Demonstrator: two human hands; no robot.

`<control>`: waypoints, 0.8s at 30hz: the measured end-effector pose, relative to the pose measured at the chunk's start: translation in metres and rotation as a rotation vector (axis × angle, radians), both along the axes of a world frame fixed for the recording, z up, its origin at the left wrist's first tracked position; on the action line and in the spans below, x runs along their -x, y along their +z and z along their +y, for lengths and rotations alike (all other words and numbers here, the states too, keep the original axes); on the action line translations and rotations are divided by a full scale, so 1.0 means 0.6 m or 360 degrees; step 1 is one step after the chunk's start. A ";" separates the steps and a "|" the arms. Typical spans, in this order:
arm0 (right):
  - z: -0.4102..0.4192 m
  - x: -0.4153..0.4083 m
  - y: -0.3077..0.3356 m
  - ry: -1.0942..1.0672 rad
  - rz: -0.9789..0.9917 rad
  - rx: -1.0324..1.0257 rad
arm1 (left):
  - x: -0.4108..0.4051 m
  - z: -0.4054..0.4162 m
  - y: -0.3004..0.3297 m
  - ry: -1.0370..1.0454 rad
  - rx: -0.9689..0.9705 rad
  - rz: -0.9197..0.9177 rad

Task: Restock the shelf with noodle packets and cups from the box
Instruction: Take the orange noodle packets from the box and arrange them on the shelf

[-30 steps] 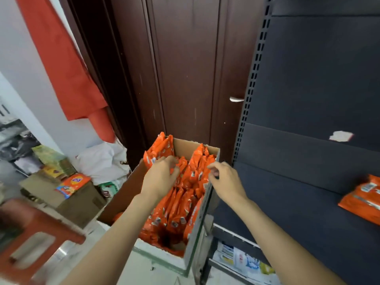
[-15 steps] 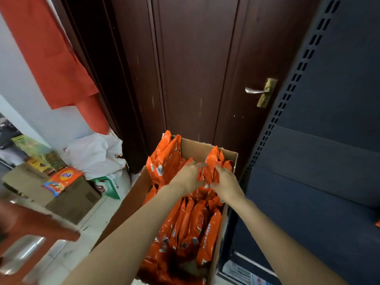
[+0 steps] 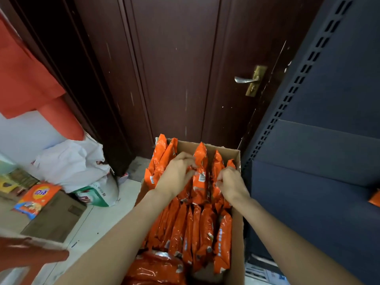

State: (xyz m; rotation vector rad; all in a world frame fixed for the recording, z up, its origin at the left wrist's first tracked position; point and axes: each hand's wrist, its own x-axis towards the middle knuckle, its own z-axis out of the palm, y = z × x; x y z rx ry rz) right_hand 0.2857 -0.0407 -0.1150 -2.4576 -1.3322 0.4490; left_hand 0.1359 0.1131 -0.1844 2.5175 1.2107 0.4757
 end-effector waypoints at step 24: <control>-0.178 -0.066 0.228 -0.0495 0.0333 -0.1320 | -0.106 -0.195 0.316 -0.0847 -0.0039 -0.0727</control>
